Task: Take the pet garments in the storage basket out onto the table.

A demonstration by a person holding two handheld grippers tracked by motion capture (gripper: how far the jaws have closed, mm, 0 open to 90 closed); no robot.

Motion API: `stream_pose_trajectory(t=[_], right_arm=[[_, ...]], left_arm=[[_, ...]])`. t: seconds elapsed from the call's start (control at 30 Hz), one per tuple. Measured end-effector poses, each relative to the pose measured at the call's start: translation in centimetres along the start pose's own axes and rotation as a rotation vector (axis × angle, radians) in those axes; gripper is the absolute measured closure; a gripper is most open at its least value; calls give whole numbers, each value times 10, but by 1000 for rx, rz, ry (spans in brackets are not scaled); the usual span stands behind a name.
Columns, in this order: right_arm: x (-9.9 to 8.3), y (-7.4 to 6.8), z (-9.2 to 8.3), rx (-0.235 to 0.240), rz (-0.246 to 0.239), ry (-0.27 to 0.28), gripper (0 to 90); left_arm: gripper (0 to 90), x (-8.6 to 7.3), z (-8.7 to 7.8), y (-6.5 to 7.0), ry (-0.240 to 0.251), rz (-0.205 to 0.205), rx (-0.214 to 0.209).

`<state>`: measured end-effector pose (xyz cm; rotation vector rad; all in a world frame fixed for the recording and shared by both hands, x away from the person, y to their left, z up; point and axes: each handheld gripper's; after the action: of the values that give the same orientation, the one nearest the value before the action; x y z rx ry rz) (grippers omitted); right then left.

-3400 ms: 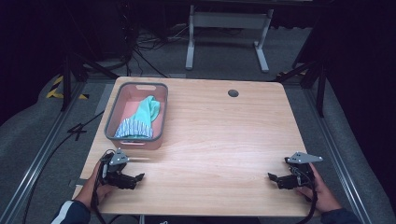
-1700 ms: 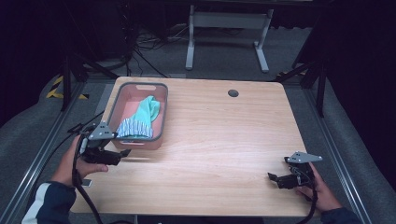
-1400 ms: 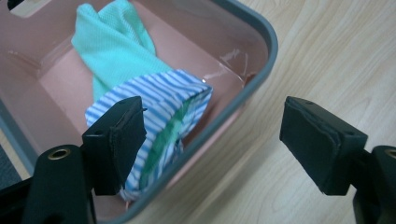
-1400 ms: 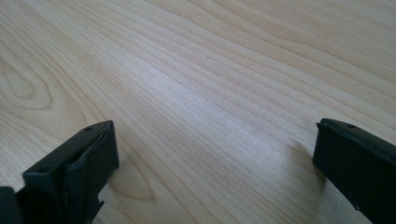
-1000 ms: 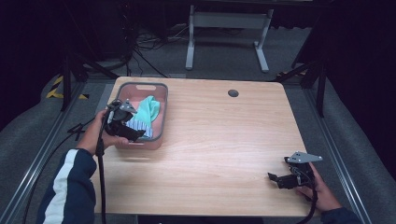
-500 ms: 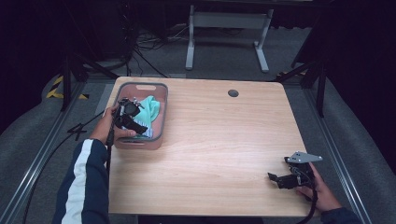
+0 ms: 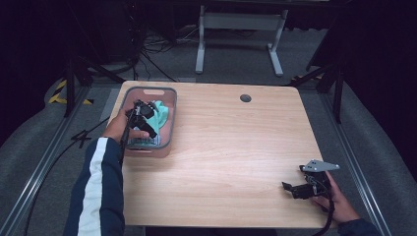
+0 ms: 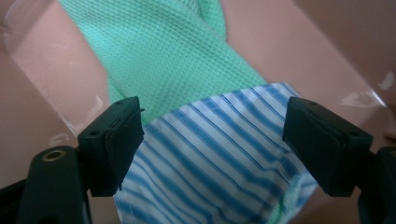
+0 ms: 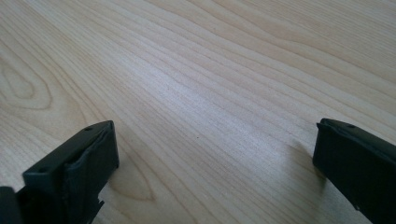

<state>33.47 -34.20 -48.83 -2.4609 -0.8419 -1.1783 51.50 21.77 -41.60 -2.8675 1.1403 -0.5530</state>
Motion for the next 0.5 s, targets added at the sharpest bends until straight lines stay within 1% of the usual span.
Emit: stream_pose_trajectory(t=[0.03, 0.07, 0.1, 0.13, 0.17, 0.2, 0.23, 0.27, 0.33, 0.37, 0.4, 0.43, 0.47, 0.5], right_arm=[[0, 0, 0, 0, 0, 0, 6], [0, 0, 0, 0, 0, 0, 6], [0, 0, 0, 0, 0, 0, 6], [0, 0, 0, 0, 0, 0, 6], [0, 0, 0, 0, 0, 0, 6], [0, 0, 0, 0, 0, 0, 6], [0, 0, 0, 0, 0, 0, 6], [0, 0, 0, 0, 0, 0, 6], [0, 0, 0, 0, 0, 0, 6], [0, 0, 0, 0, 0, 0, 6], [0, 0, 0, 0, 0, 0, 6], [0, 0, 0, 0, 0, 0, 6], [0, 0, 0, 0, 0, 0, 6], [0, 0, 0, 0, 0, 0, 6]], left_arm=[[215, 1, 4, 0, -17, 4, -3], [215, 2, 7, 1, -35, 8, 5], [218, 3, 14, 1, -63, 8, 7], [217, 3, 14, 1, -63, 8, 7], [217, 3, 15, 0, -75, 2, -1], [220, 3, 17, -2, -74, -13, -1], [220, 3, 17, -3, -75, -18, -5], [227, 3, 18, -4, -79, -28, -19], [258, 4, 18, -4, -86, -22, -28], [276, 4, 18, -5, -94, -22, -41], [312, 5, 18, -6, -105, -32, -53], [340, 5, 18, -6, -105, -32, -53], [340, 6, 18, -6, -114, -36, -68], [389, 7, 18, -6, -123, -35, -67]])
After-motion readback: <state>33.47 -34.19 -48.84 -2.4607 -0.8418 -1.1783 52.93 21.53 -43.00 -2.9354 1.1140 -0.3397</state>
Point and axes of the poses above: each handheld gripper's, and its own axes: z roughly forward along the jaws, x roughly out of its top, y roughly to its right, and after that the axes turned 6 degrees about y, right-handed
